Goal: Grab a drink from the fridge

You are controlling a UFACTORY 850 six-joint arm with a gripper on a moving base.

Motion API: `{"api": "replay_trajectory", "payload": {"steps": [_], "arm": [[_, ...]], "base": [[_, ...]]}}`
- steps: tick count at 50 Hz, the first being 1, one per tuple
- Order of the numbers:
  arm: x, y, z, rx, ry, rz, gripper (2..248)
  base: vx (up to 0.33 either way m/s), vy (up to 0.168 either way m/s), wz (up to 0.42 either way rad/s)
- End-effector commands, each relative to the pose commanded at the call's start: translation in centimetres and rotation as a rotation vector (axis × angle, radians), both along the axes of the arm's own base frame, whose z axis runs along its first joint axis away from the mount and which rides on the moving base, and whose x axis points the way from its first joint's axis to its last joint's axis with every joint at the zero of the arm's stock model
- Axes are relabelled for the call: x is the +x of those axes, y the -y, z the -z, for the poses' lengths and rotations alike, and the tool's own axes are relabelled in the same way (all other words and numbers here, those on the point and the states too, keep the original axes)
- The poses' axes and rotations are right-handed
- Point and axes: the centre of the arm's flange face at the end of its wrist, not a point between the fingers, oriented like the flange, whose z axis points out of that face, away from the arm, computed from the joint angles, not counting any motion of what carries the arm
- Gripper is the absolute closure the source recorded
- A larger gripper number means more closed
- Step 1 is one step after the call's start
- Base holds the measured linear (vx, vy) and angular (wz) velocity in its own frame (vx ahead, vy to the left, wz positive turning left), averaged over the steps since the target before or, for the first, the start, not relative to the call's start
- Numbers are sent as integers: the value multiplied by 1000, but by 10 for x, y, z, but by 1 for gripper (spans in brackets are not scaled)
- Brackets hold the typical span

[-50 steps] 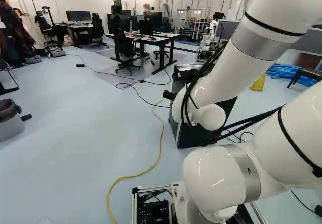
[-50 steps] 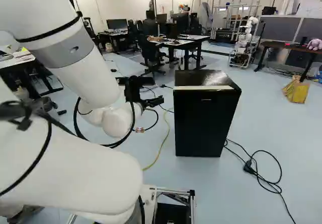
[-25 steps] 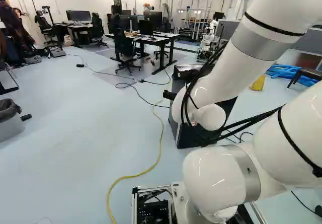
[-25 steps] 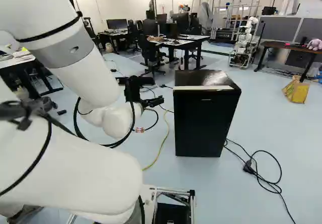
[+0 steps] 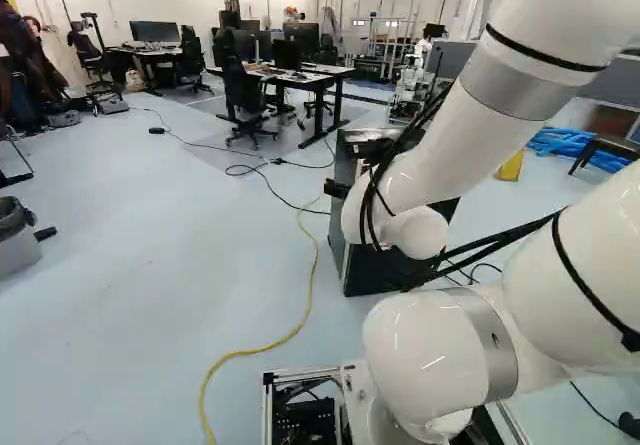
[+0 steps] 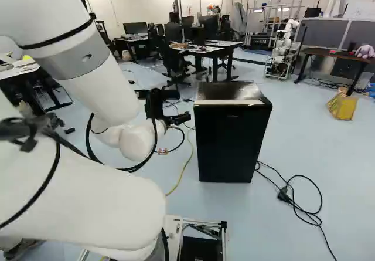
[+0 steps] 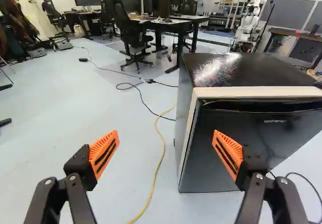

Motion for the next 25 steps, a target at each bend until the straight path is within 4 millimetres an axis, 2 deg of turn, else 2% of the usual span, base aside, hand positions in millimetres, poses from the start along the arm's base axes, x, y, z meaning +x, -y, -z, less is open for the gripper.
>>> {"api": "replay_trajectory", "payload": {"steps": [4,25], "arm": [[0,0,0,0,0,0,3],[0,0,0,0,0,0,3]], "base": [[-1,-50,-10],[0,0,0]]}}
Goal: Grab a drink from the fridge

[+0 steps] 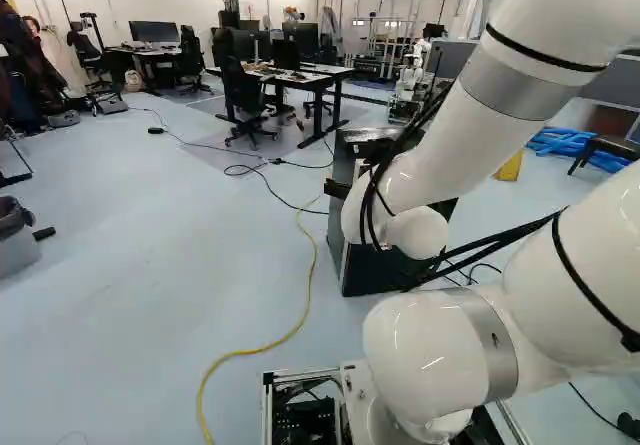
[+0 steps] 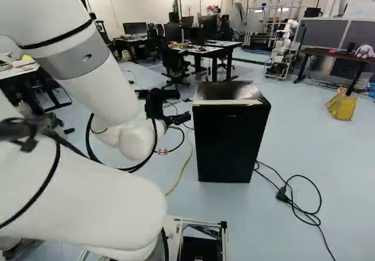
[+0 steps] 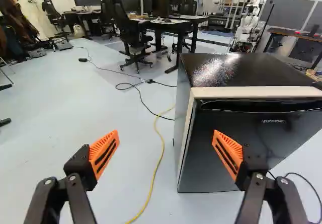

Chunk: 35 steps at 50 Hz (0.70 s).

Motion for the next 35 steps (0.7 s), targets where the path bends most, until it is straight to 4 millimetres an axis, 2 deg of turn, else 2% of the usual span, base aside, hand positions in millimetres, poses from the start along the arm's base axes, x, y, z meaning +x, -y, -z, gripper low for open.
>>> {"api": "replay_trajectory", "payload": {"steps": [35], "arm": [[23,-17,-6,19,20,-22,3]], "base": [[0,0,0]]}}
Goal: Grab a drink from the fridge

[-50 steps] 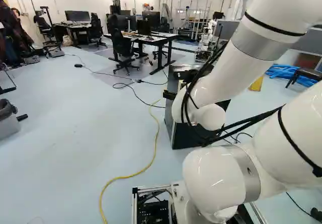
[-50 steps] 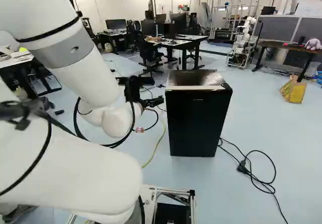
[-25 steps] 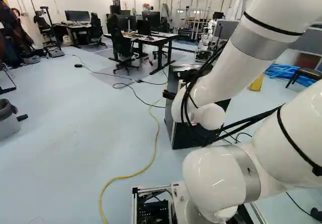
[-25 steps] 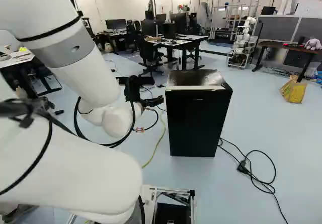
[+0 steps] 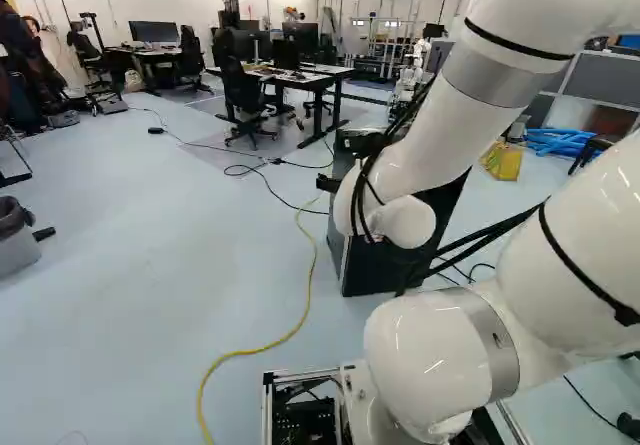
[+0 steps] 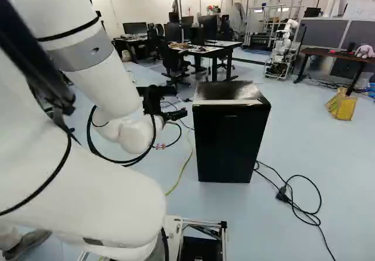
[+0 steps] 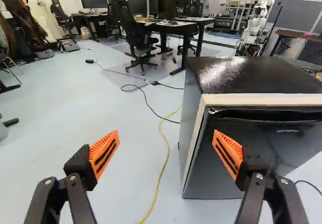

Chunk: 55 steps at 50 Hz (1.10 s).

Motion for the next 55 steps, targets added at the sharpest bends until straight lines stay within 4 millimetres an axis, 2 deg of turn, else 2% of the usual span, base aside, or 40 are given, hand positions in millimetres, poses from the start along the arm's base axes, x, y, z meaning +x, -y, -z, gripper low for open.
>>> {"api": "replay_trajectory", "payload": {"steps": [21,55], "arm": [[13,-11,-5,56,58,89,3],[38,-30,14,95,85,269,3]], "base": [[0,0,0],[0,0,0]]}}
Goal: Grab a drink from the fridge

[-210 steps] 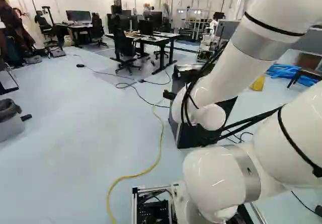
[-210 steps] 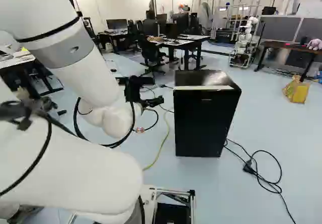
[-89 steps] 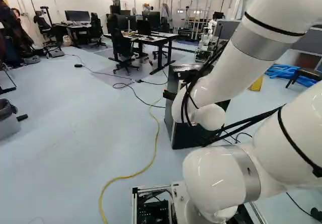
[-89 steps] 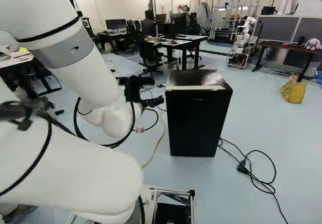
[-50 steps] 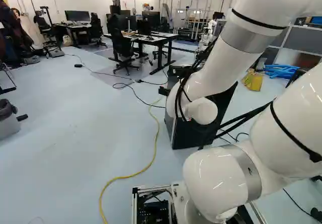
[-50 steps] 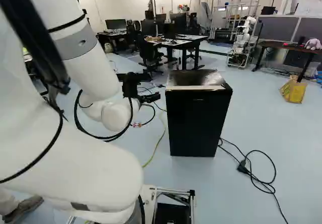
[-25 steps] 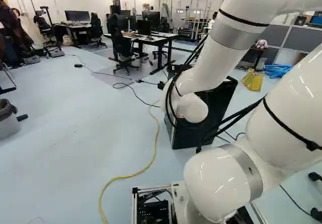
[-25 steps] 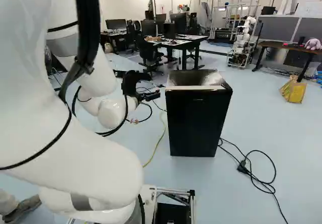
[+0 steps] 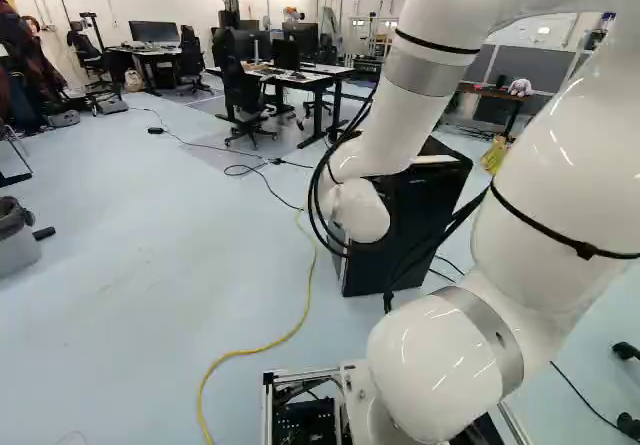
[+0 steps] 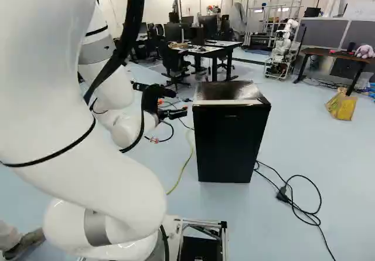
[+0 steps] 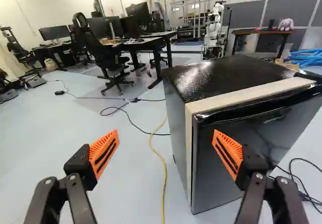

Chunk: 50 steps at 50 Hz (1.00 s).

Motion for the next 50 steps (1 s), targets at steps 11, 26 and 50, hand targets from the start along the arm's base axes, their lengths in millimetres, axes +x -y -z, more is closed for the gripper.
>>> {"api": "replay_trajectory", "payload": {"steps": [11,26,50], "arm": [[6,-6,8,0,7,62,3],[13,-13,19,-9,17,156,3],[24,-19,41,-43,22,313,3]], "base": [[0,0,0],[0,0,0],[0,0,0]]}}
